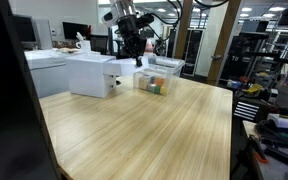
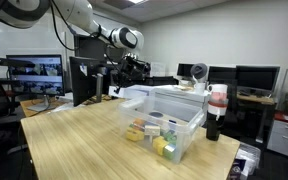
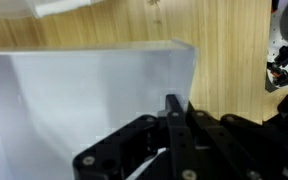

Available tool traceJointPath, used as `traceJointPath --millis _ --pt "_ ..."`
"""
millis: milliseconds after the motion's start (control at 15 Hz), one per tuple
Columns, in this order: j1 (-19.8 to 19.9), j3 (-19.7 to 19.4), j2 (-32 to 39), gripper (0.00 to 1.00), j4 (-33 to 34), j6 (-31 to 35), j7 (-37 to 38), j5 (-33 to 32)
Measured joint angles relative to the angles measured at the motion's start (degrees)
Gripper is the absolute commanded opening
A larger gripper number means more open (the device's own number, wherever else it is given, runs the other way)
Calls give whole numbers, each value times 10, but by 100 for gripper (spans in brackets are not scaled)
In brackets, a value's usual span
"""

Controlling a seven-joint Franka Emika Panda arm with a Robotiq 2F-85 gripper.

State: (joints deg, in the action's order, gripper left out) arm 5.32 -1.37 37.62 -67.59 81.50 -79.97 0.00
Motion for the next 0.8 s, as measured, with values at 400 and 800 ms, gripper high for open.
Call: traceJointPath --millis 400,800 --pt "0 0 -36 1 -54 0 2 -6" --pt "-2 5 -87 1 -135 0 4 -10"
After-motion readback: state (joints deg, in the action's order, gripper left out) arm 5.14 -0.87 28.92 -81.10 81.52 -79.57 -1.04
